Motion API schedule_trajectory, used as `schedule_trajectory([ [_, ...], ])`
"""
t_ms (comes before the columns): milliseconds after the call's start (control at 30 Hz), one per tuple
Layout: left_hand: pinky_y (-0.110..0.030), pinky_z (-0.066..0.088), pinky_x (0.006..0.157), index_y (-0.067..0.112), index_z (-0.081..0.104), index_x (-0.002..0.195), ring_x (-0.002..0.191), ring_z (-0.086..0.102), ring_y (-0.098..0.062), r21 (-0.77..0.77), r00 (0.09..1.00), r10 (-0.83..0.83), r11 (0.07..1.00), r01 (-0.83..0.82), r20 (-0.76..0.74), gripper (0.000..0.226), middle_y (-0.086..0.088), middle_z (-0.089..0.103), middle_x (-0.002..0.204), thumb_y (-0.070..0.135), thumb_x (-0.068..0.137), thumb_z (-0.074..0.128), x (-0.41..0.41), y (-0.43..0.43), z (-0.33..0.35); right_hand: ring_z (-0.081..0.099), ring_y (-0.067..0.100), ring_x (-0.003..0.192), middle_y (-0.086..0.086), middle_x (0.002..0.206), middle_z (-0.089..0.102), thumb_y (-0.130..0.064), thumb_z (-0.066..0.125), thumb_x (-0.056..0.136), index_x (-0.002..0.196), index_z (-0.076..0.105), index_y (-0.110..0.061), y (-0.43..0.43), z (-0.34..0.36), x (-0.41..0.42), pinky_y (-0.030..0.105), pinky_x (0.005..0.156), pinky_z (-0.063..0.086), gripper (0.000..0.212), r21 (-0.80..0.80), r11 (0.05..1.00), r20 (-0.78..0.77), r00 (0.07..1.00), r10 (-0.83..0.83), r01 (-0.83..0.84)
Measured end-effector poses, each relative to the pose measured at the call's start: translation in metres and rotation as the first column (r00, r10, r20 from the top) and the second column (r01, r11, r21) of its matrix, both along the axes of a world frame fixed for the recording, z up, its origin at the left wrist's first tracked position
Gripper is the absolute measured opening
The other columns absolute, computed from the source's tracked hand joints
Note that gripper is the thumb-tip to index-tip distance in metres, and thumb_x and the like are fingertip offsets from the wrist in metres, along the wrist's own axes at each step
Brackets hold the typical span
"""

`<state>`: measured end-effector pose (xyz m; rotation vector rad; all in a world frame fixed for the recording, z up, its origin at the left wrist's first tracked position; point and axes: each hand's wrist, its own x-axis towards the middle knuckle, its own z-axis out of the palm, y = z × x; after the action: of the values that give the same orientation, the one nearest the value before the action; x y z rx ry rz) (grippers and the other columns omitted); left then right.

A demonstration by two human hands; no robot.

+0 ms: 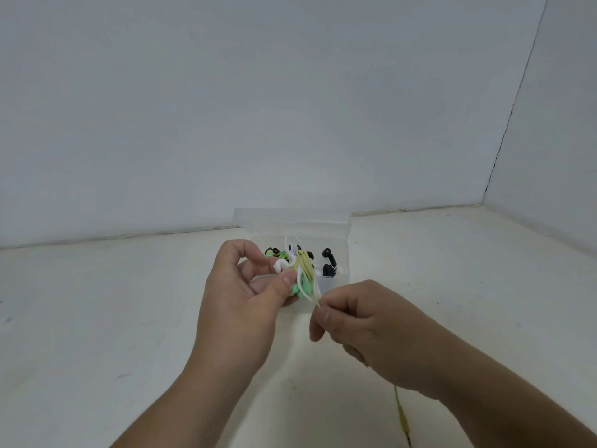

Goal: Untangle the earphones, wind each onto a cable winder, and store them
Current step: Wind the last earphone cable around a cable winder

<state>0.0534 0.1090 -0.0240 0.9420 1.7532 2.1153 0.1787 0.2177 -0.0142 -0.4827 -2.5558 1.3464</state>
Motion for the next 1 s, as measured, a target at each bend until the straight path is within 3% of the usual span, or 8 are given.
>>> schedule_trajectory([
  [200, -0.036, 0.056, 0.081, 0.022, 0.049, 0.088, 0.075, 0.072, -0.028, -0.033, 0.992, 0.074, 0.996, -0.077, -0.099, 0.031, 0.001, 0.07, 0.085, 0.003, 0.085, 0.073, -0.002, -0.002, 0.0, 0.051, 0.006, 0.055, -0.006, 0.058, 0.05, -0.027, 0.054, 0.1, 0.074, 0.072, -0.023, 0.001, 0.005, 0.005, 0.017, 0.055, 0.039, 0.031, -0.018, 0.999, 0.021, 0.999, -0.042, 0.043],
  [400, -0.017, 0.047, 0.061, 0.032, 0.05, 0.086, 0.065, 0.065, -0.01, -0.101, 0.967, 0.099, 0.987, -0.126, -0.237, 0.037, 0.01, 0.069, 0.085, 0.006, 0.082, 0.077, -0.002, -0.003, -0.003, 0.036, 0.018, 0.054, 0.008, 0.056, 0.041, -0.033, 0.059, 0.096, 0.072, 0.072, -0.022, 0.0, 0.012, 0.009, 0.03, 0.056, 0.032, 0.029, -0.025, 0.995, -0.099, 0.99, -0.102, 0.1],
  [500, -0.017, 0.048, 0.058, 0.036, 0.052, 0.085, 0.068, 0.064, -0.008, -0.162, 0.939, 0.078, 0.977, -0.139, -0.334, 0.036, 0.013, 0.068, 0.086, 0.011, 0.081, 0.078, 0.0, -0.004, -0.003, 0.041, 0.021, 0.056, 0.013, 0.054, 0.043, -0.031, 0.06, 0.095, 0.072, 0.072, -0.023, 0.001, 0.013, 0.01, 0.033, 0.061, 0.039, 0.027, 0.003, 0.993, -0.17, 0.979, -0.113, 0.116],
  [600, -0.019, 0.052, 0.06, 0.037, 0.054, 0.087, 0.073, 0.065, -0.009, -0.223, 0.906, 0.037, 0.964, -0.143, -0.421, 0.034, 0.012, 0.068, 0.084, 0.014, 0.081, 0.078, 0.003, -0.003, -0.004, 0.037, 0.008, 0.047, -0.004, 0.046, 0.041, -0.029, 0.061, 0.094, 0.069, 0.069, -0.016, 0.002, 0.011, 0.01, 0.017, 0.049, 0.033, 0.029, 0.17, 0.972, -0.196, 0.972, -0.127, 0.161],
  [667, -0.019, 0.052, 0.062, 0.034, 0.056, 0.088, 0.076, 0.065, -0.008, -0.256, 0.892, 0.002, 0.958, -0.132, -0.452, 0.03, 0.014, 0.066, 0.086, 0.014, 0.082, 0.078, 0.005, -0.003, -0.004, 0.036, 0.007, 0.044, -0.007, 0.045, 0.041, -0.029, 0.061, 0.093, 0.068, 0.066, -0.014, 0.001, 0.011, 0.01, 0.018, 0.047, 0.034, 0.03, 0.279, 0.945, -0.185, 0.975, -0.12, 0.169],
  [867, -0.02, 0.052, 0.065, 0.033, 0.056, 0.085, 0.08, 0.064, -0.006, -0.335, 0.851, -0.085, 0.936, -0.11, -0.518, 0.026, 0.015, 0.065, 0.084, 0.015, 0.084, 0.074, 0.006, -0.005, -0.003, 0.039, 0.005, 0.043, -0.009, 0.045, 0.047, -0.029, 0.068, 0.089, 0.066, 0.068, -0.02, 0.009, 0.016, 0.016, 0.016, 0.047, 0.037, 0.025, 0.279, 0.93, -0.258, 0.952, -0.167, 0.239],
  [1000, -0.023, 0.054, 0.067, 0.035, 0.057, 0.087, 0.079, 0.064, -0.008, -0.378, 0.857, -0.183, 0.926, -0.015, -0.482, 0.027, 0.012, 0.065, 0.083, 0.014, 0.086, 0.074, 0.007, -0.006, -0.002, 0.043, 0.005, 0.044, -0.013, 0.046, 0.052, -0.029, 0.073, 0.085, 0.061, 0.065, -0.028, 0.013, 0.018, 0.017, 0.015, 0.048, 0.039, 0.025, 0.288, 0.911, -0.331, 0.923, -0.195, 0.295],
])
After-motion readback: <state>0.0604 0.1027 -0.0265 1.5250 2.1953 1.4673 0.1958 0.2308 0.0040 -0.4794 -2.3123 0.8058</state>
